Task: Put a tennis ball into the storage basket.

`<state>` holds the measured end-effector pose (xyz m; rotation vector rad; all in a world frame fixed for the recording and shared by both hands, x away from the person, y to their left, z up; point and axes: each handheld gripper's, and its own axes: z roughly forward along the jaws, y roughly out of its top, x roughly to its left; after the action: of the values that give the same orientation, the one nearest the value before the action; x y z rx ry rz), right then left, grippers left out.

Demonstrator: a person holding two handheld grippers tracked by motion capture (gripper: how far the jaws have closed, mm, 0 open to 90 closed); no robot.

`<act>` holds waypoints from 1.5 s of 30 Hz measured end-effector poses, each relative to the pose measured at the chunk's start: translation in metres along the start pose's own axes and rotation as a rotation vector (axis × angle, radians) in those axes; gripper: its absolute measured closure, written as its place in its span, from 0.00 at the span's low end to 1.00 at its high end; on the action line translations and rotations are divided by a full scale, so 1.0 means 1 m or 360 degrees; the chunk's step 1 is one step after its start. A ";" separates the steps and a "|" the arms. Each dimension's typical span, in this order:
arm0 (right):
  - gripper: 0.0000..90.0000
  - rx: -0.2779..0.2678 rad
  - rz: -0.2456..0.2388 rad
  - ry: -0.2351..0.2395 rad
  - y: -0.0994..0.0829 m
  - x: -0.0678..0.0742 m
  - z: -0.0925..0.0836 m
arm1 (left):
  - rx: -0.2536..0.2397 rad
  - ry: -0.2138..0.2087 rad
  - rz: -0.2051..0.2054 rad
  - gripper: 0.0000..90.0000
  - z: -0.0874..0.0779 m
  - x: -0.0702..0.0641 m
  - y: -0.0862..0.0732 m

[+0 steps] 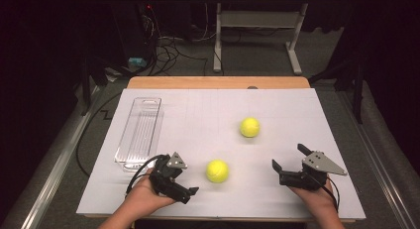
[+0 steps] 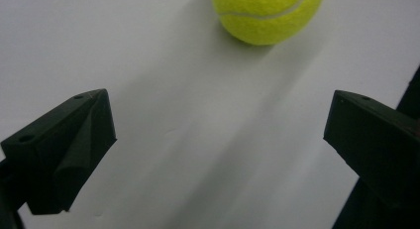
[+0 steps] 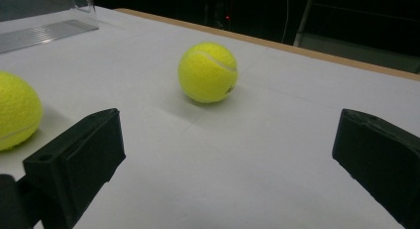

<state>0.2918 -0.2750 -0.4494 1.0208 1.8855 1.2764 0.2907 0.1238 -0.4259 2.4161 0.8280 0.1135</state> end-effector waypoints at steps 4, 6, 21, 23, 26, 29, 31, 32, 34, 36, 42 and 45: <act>0.00 -0.0015 -0.0009 0.0007 0.001 0.002 -0.001 | 0.0088 -0.0035 0.0031 0.01 0.000 -0.002 0.015; 0.00 -0.0021 0.0001 0.0007 0.001 0.001 -0.003 | 0.0155 -0.0041 0.0057 0.01 0.002 -0.003 0.024; 0.00 -0.0010 0.0009 0.0000 -0.002 0.001 -0.005 | 0.0418 -0.0090 0.0165 0.01 0.009 -0.004 0.057; 0.00 -0.0004 0.0008 0.0003 -0.002 0.001 -0.005 | 0.0432 -0.0098 0.0163 0.01 0.010 -0.003 0.059; 0.00 0.0000 0.0002 0.0006 -0.003 0.002 -0.004 | 0.0474 -0.0088 0.0176 0.01 0.013 -0.002 0.066; 0.00 0.0006 0.0001 0.0004 -0.003 0.002 -0.003 | 0.0507 -0.0103 0.0181 0.01 0.017 -0.002 0.075; 0.00 0.0010 0.0002 0.0004 -0.003 0.002 -0.003 | 0.0531 -0.0096 0.0194 0.01 0.020 -0.003 0.081; 0.00 0.0010 0.0002 0.0004 -0.004 0.002 -0.003 | 0.0537 -0.0105 0.0194 0.01 0.021 -0.004 0.084; 0.00 0.0010 0.0001 0.0006 -0.004 0.002 -0.003 | 0.0552 -0.0113 0.0200 0.01 0.024 -0.005 0.089; 0.00 0.0008 -0.0001 0.0010 -0.004 0.002 -0.004 | 0.0573 -0.0110 0.0212 0.01 0.027 -0.006 0.094; 0.00 0.0009 0.0000 0.0010 -0.004 0.002 -0.003 | 0.0648 -0.0110 0.0234 0.01 0.038 -0.007 0.108; 0.00 0.0007 0.0001 0.0014 -0.004 0.002 -0.003 | 0.0677 -0.0136 0.0233 0.02 0.044 -0.006 0.115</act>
<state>0.2870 -0.2754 -0.4524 1.0199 1.8956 1.2798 0.3587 0.0246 -0.3982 2.8567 0.6894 -0.1227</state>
